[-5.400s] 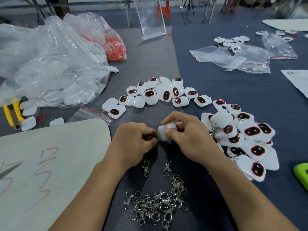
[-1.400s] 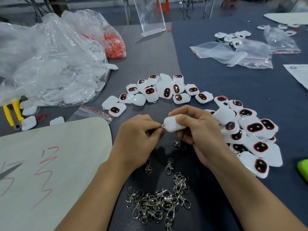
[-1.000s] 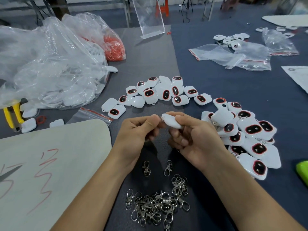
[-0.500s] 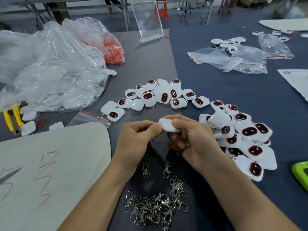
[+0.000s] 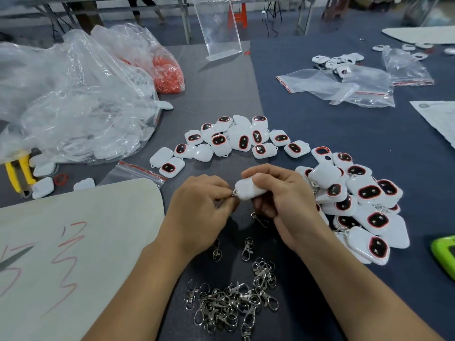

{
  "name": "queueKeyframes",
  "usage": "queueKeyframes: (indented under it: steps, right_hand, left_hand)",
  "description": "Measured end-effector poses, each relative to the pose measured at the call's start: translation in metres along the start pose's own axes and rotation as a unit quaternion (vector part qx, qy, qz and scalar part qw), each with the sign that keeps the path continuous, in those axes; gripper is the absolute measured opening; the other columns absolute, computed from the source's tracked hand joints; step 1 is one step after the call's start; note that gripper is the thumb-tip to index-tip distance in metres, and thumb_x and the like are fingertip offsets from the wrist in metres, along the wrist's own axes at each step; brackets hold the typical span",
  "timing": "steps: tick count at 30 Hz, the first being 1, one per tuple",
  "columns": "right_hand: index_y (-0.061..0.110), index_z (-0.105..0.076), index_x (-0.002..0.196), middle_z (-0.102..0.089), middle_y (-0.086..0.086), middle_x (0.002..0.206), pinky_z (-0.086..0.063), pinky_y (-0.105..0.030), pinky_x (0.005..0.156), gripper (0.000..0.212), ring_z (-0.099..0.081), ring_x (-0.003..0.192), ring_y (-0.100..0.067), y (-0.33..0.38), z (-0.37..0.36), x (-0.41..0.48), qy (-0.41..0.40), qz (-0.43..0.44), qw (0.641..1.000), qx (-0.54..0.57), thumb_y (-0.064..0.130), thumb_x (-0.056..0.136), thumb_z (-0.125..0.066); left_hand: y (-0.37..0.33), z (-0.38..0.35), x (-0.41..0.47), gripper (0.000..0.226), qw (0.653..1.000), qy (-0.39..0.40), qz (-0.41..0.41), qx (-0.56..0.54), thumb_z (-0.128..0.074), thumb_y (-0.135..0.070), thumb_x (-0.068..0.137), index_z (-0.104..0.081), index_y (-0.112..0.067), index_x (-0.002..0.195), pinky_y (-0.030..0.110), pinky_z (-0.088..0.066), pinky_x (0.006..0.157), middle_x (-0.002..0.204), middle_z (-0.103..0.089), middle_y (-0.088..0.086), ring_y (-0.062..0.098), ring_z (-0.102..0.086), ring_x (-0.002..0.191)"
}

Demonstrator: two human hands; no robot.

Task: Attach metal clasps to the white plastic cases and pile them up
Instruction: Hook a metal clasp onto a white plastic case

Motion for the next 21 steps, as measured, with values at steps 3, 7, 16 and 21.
queueKeyframes:
  steps: [3, 7, 16, 21]
  right_hand:
    - [0.014, -0.081, 0.085, -0.062, -0.014, 0.067, -0.03, -0.023, 0.042, 0.033, -0.044, 0.049, -0.016, -0.005, -0.002, 0.001, 0.016, -0.039, 0.998, 0.053, 0.004, 0.098, -0.052]
    - [0.013, -0.081, 0.091, -0.057, -0.013, 0.06, -0.032, -0.025, 0.043, 0.031, -0.038, 0.047, -0.017, -0.01, -0.002, 0.002, 0.03, -0.068, 0.995, 0.073, 0.007, 0.099, -0.051]
    - [0.02, -0.076, 0.086, -0.065, 0.009, 0.063, -0.039, -0.019, 0.047, 0.021, -0.051, 0.052, -0.005, 0.017, 0.004, -0.004, -0.035, 0.12, 0.98, -0.157, 0.008, 0.091, -0.06]
    - [0.032, -0.069, 0.096, -0.063, 0.012, 0.064, -0.044, -0.022, 0.054, 0.012, -0.055, 0.056, -0.007, 0.031, -0.014, -0.023, -0.04, 0.24, 0.914, -0.326, 0.026, 0.093, -0.06]
  left_hand:
    - [0.028, -0.004, -0.001, 0.007, 0.972, -0.02, 0.127, -0.195, -0.079, -0.013, 0.084, -0.079, -0.016, 0.078, 0.027, -0.048, 0.071, 0.079, -0.071, -0.009, 0.012, -0.063, 0.074]
    - [0.032, -0.021, -0.003, 0.018, 0.921, -0.008, 0.191, -0.339, -0.072, -0.005, 0.089, -0.08, -0.018, 0.08, 0.015, -0.045, 0.07, 0.072, -0.071, -0.01, 0.002, -0.059, 0.071]
    - [0.0, -0.009, 0.0, 0.011, 1.0, 0.015, 0.023, -0.015, -0.071, -0.01, 0.086, -0.078, -0.01, 0.077, 0.025, -0.044, 0.079, 0.084, -0.07, -0.004, 0.013, -0.061, 0.082]
    - [-0.008, -0.015, -0.006, 0.013, 0.993, 0.042, -0.023, 0.105, -0.064, -0.017, 0.086, -0.077, -0.014, 0.085, 0.036, -0.043, 0.078, 0.089, -0.07, -0.003, 0.022, -0.058, 0.081]
Point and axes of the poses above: each hand's wrist, its own x-axis towards the middle knuckle, its own z-axis out of the back of the hand, y = z × x, the point moved 10 cm from there along x, towards the middle knuckle
